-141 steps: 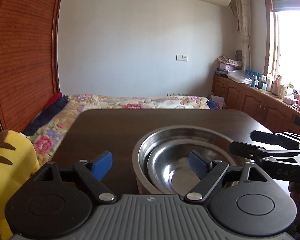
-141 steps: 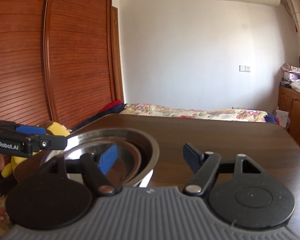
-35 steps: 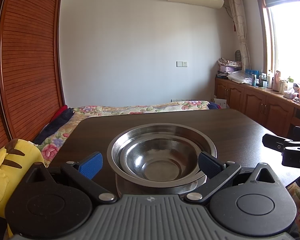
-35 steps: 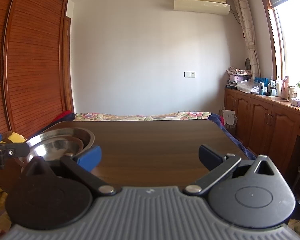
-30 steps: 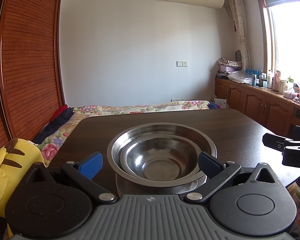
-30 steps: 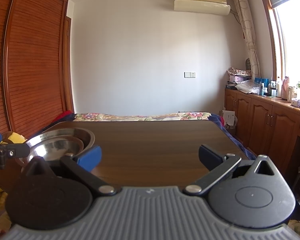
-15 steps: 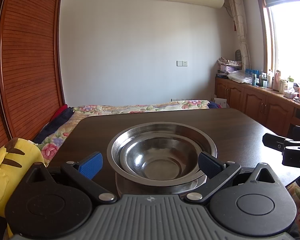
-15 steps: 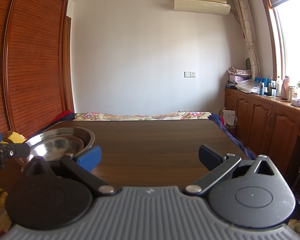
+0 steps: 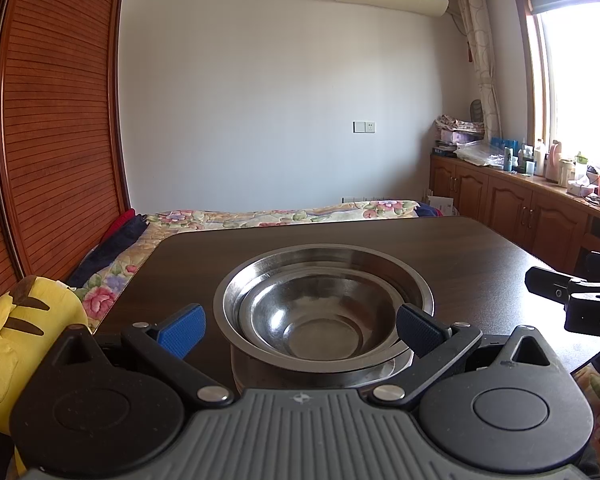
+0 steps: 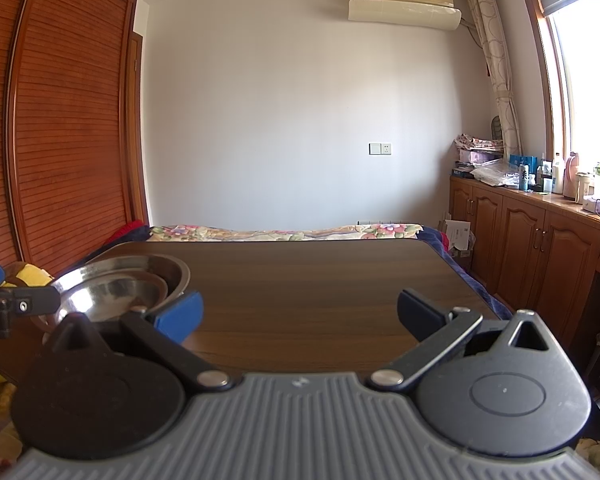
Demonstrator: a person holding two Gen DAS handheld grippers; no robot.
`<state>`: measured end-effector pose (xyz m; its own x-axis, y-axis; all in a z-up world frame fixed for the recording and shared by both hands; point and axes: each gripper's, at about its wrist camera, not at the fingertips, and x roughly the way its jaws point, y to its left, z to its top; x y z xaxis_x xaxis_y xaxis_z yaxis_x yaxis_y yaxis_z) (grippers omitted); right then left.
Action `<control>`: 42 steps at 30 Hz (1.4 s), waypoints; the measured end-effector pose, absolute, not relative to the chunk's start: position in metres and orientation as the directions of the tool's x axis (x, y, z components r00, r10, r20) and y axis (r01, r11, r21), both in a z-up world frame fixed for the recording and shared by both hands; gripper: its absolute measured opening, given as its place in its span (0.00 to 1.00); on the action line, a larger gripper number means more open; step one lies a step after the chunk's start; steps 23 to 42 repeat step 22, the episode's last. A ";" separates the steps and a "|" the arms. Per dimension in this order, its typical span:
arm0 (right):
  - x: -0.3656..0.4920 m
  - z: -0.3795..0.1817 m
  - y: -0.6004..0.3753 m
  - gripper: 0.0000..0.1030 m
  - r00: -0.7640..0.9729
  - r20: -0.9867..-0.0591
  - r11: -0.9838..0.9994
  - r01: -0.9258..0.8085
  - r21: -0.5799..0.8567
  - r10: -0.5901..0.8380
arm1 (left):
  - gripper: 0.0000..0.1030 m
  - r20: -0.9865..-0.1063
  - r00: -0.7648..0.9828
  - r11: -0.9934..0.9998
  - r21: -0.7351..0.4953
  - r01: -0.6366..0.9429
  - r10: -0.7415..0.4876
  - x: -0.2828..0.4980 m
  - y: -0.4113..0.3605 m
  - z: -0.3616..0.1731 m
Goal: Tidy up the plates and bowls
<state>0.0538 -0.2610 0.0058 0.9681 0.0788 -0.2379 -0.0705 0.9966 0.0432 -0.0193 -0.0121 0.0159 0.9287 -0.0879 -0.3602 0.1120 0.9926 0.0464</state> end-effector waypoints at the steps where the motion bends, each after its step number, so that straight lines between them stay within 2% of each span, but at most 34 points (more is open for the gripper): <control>1: 0.054 0.006 -0.261 1.00 0.968 -0.238 0.997 -0.071 0.043 0.079 | 1.00 -0.360 0.929 0.993 0.046 0.112 -0.088 -0.020 -0.012 0.016; 42: 0.054 0.006 -0.260 1.00 0.968 -0.238 0.997 -0.071 0.043 0.079 | 1.00 -0.363 0.927 0.992 0.044 0.117 -0.093 -0.020 -0.013 0.015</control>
